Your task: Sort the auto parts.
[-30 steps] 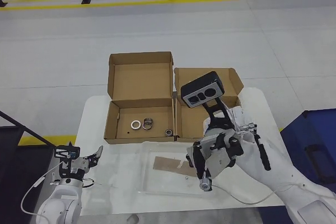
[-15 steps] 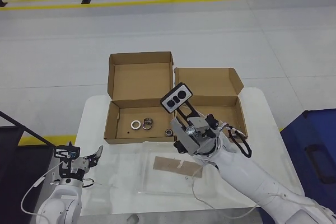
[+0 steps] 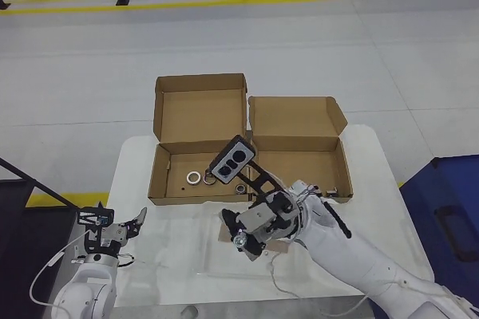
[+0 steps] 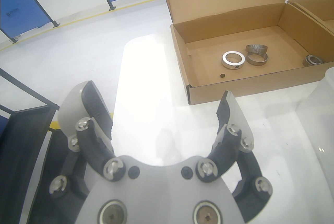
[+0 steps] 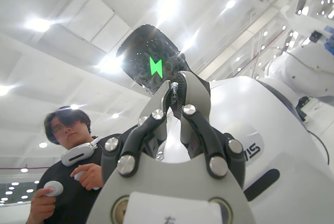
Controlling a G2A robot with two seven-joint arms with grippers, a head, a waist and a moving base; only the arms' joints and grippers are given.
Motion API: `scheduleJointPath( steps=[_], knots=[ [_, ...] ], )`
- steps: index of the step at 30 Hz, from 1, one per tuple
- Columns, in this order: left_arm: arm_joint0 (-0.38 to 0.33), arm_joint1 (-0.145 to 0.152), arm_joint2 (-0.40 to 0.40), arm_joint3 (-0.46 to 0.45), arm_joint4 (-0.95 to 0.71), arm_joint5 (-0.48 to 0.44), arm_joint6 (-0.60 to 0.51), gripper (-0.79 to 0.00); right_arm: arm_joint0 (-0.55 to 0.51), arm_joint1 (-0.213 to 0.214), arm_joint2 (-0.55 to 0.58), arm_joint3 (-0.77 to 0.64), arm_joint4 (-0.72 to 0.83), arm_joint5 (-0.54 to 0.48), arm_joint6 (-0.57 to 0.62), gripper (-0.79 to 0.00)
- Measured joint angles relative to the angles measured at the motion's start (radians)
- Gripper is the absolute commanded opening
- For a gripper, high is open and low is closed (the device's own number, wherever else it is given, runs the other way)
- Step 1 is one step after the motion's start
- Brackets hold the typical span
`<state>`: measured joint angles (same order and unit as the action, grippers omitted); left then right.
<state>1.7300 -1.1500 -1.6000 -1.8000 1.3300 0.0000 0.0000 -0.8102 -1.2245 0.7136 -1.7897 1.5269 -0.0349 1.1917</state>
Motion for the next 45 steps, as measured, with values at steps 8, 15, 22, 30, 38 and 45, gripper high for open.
scheduleJointPath(
  steps=[8, 15, 22, 30, 38, 45],
  knots=[
    [0.000, 0.000, 0.000, 0.000, 0.000, 0.000, 0.000, 0.000, -0.063, 0.033, 0.037, -0.083, 0.014, 0.471, -0.188, -0.785],
    [0.000, 0.000, 0.000, 0.000, 0.000, 0.000, 0.000, 0.000, -0.191, 0.064, 0.152, -0.199, 0.307, 0.750, -0.376, -0.785],
    [0.000, 0.000, 0.000, 0.000, 0.000, 0.000, 0.000, 0.000, -0.266, 0.064, 0.188, -0.265, 0.582, 0.757, -0.551, -0.785],
    [0.000, 0.000, 0.000, 0.000, 0.000, 0.000, 0.000, 0.000, -0.137, 0.027, 0.202, -0.182, 0.050, 0.414, -0.195, -0.785],
    [0.000, 0.000, 0.000, 0.000, 0.000, 0.000, 0.000, 0.000, -0.085, 0.004, 0.181, -0.112, -0.051, 0.221, -0.052, -0.785],
    [0.000, 0.000, 0.000, 0.000, 0.000, 0.000, 0.000, 0.000, -0.084, 0.004, 0.184, -0.114, -0.053, 0.219, -0.053, -0.785]
  ],
)
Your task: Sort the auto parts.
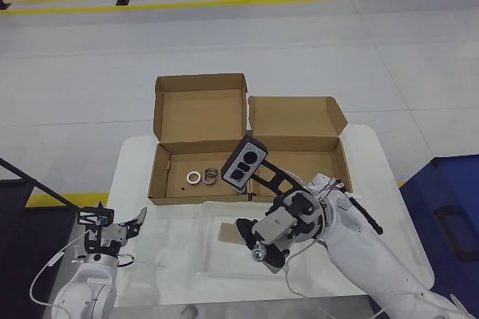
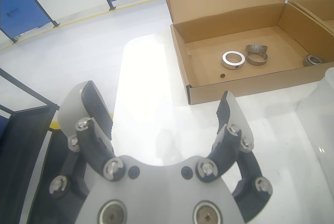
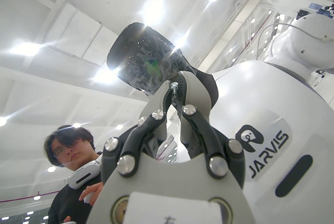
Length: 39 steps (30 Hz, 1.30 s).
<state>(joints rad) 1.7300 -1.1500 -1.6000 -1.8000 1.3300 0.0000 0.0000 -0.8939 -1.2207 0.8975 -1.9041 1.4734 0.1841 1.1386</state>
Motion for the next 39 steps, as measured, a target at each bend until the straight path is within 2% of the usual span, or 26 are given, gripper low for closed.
scheduleJointPath(
  steps=[3, 7, 10, 15, 19, 23, 30, 39],
  knots=[
    [0.000, 0.000, 0.000, 0.000, 0.000, 0.000, 0.000, 0.000, 0.047, 0.004, 0.057, -0.013, -0.108, -0.099, 0.040, -0.785],
    [0.000, 0.000, 0.000, 0.000, 0.000, 0.000, 0.000, 0.000, 0.123, 0.007, 0.155, -0.024, -0.426, -0.351, 0.166, -0.785],
    [0.000, 0.000, 0.000, 0.000, 0.000, 0.000, 0.000, 0.000, 0.154, 0.010, 0.210, -0.054, -0.572, -0.475, 0.217, -0.785],
    [0.000, 0.000, 0.000, 0.000, 0.000, 0.000, 0.000, 0.000, 0.154, 0.019, 0.295, -0.138, -0.743, -0.596, 0.229, -0.785],
    [0.000, 0.000, 0.000, 0.000, 0.000, 0.000, 0.000, 0.000, 0.149, 0.030, 0.338, -0.201, -0.897, -0.612, 0.256, -0.785],
    [0.000, 0.000, 0.000, 0.000, 0.000, 0.000, 0.000, 0.000, 0.155, 0.033, 0.344, -0.213, -0.910, -0.634, 0.231, -0.785],
    [0.000, 0.000, 0.000, 0.000, 0.000, 0.000, 0.000, 0.000, 0.195, 0.034, 0.383, -0.246, -0.806, -0.705, 0.160, -0.785],
    [0.000, 0.000, 0.000, 0.000, 0.000, 0.000, 0.000, 0.000, 0.085, 0.034, 0.465, -0.221, -0.626, -0.823, 0.011, -0.785]
  ],
)
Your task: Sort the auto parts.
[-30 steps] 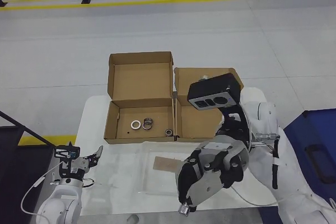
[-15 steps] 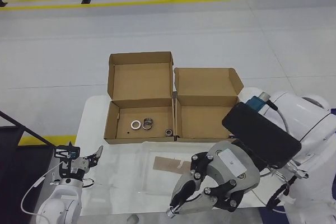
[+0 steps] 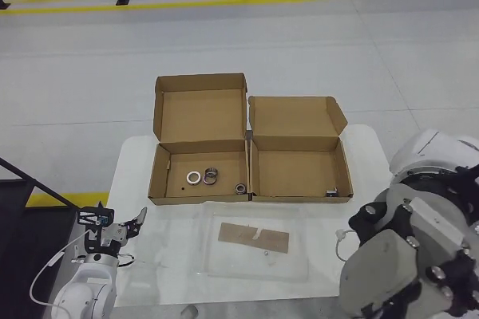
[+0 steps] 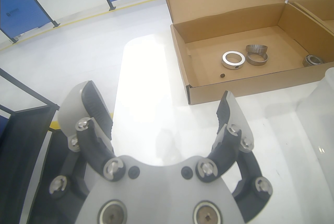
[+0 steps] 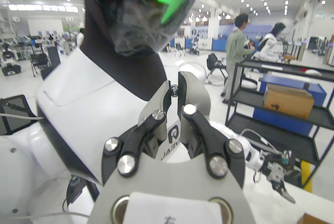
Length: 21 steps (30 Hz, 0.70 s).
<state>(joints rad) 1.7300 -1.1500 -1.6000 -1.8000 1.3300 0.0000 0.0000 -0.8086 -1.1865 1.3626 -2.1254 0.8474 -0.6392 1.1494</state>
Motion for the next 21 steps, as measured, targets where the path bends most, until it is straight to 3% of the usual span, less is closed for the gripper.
scheduleJointPath(
  steps=[12, 15, 17, 21],
  knots=[
    [0.000, 0.000, 0.000, 0.000, 0.000, 0.000, 0.000, 0.000, -0.001, -0.003, -0.085, 0.164, -0.018, 0.131, -0.034, -0.785],
    [0.000, 0.000, 0.000, 0.000, 0.000, 0.000, 0.000, 0.000, 0.023, 0.014, -0.041, 0.241, -0.188, 0.259, 0.011, -0.785],
    [0.000, 0.000, 0.000, 0.000, 0.000, 0.000, 0.000, 0.000, 0.023, 0.034, 0.005, 0.280, -0.388, 0.372, 0.061, -0.785],
    [0.000, 0.000, 0.000, 0.000, 0.000, 0.000, 0.000, 0.000, -0.017, 0.061, 0.063, 0.396, -0.644, 0.484, 0.149, -0.785]
  ],
)
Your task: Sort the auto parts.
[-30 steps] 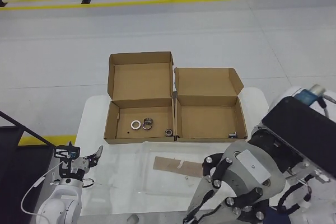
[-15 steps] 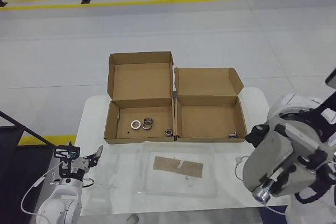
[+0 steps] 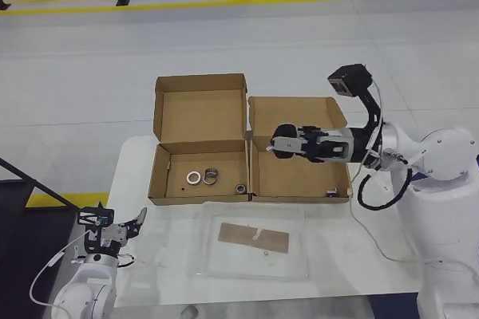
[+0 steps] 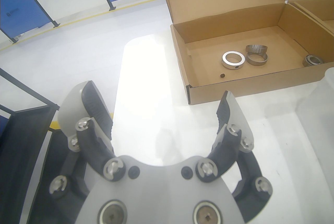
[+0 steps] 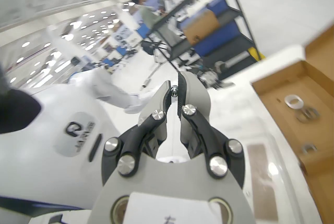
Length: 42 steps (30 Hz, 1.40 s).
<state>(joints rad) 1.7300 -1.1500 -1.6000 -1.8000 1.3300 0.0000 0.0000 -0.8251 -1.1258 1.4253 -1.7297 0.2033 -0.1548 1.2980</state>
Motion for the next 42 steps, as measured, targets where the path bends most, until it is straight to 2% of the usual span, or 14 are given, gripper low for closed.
scheduleJointPath(
  steps=[7, 10, 15, 20, 21, 22, 34, 42],
  knots=[
    [0.000, 0.000, 0.000, 0.000, 0.000, 0.000, 0.000, 0.000, 0.001, 0.046, 0.027, 0.334, -0.361, 0.044, 0.177, -0.785],
    [0.000, 0.000, 0.000, 0.000, 0.000, 0.000, 0.000, 0.000, 0.021, 0.062, 0.034, 0.430, -0.436, 0.052, 0.223, -0.785],
    [0.000, 0.000, 0.000, 0.000, 0.000, 0.000, 0.000, 0.000, 0.044, 0.083, 0.005, 0.482, -0.528, 0.077, 0.238, -0.785],
    [0.000, 0.000, 0.000, 0.000, 0.000, 0.000, 0.000, 0.000, 0.079, 0.102, -0.005, 0.480, -0.505, 0.085, 0.237, -0.785],
    [0.000, 0.000, 0.000, 0.000, 0.000, 0.000, 0.000, 0.000, 0.083, 0.103, -0.002, 0.480, -0.492, 0.084, 0.233, -0.480],
    [0.000, 0.000, 0.000, 0.000, 0.000, 0.000, 0.000, 0.000, 0.085, 0.105, 0.001, 0.481, -0.476, 0.079, 0.222, 0.000],
    [0.000, 0.000, 0.000, 0.000, 0.000, 0.000, 0.000, 0.000, 0.042, 0.111, 0.012, 0.437, -0.331, 0.022, 0.129, 0.000],
    [0.000, 0.000, 0.000, 0.000, 0.000, 0.000, 0.000, 0.000, 0.043, 0.111, 0.012, 0.438, -0.337, 0.023, 0.130, 0.000]
  ],
)
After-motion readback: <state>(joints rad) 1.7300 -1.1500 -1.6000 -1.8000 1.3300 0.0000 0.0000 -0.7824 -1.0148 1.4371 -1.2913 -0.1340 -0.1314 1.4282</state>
